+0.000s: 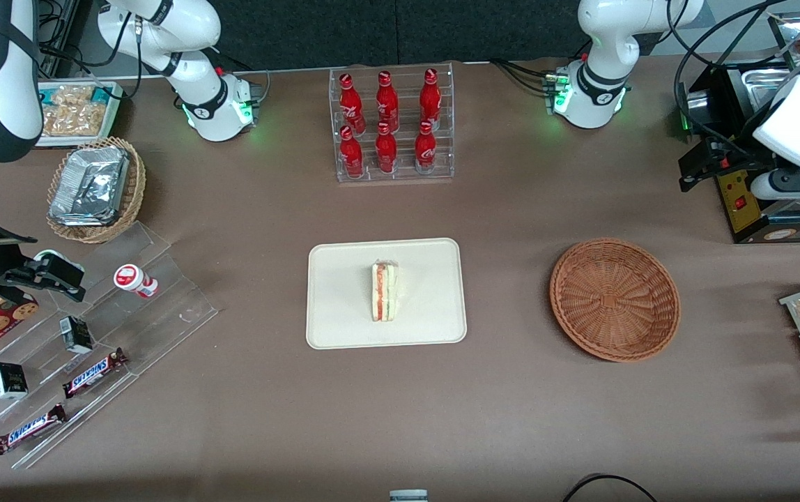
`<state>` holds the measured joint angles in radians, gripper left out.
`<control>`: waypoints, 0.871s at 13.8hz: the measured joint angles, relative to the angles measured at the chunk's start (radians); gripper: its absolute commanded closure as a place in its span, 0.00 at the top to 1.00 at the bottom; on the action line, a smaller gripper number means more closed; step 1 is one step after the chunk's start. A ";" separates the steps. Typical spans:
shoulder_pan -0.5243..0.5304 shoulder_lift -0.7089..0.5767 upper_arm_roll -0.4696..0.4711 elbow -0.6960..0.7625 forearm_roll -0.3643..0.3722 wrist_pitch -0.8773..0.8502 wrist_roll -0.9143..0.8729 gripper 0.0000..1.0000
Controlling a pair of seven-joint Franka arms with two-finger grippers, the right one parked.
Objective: Place sandwich from basket to tray
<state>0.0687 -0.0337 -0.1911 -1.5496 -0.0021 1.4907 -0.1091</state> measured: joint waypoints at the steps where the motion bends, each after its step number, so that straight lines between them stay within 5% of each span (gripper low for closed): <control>1: -0.003 0.000 -0.001 0.002 0.007 -0.001 0.000 1.00; 12: -0.026 -0.001 0.051 0.034 0.015 -0.041 0.001 1.00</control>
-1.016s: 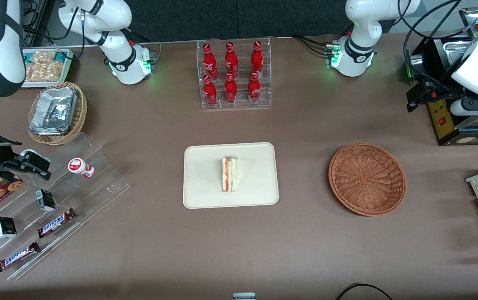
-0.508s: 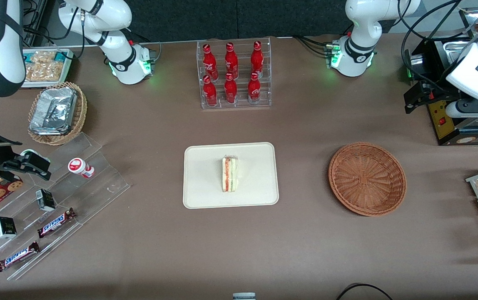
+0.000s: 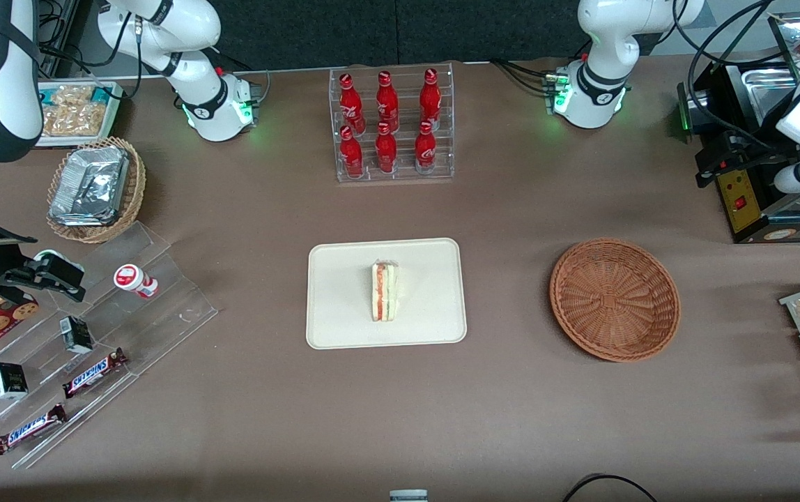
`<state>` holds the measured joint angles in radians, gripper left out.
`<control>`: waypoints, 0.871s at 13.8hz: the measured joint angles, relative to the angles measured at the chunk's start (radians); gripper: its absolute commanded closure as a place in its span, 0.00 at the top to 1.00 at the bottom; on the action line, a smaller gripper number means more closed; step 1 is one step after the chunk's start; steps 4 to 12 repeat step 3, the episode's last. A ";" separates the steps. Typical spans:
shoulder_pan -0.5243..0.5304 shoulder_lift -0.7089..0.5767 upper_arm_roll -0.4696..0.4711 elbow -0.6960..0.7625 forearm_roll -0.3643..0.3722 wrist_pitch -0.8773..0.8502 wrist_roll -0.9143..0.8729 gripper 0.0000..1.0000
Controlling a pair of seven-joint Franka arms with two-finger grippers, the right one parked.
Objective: Place sandwich from basket to tray
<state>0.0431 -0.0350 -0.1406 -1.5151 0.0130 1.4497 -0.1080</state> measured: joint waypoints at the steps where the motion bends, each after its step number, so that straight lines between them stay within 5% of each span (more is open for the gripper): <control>1: -0.004 0.001 0.000 0.000 0.000 -0.004 0.000 1.00; 12: -0.012 0.003 0.000 0.000 0.000 -0.008 0.000 1.00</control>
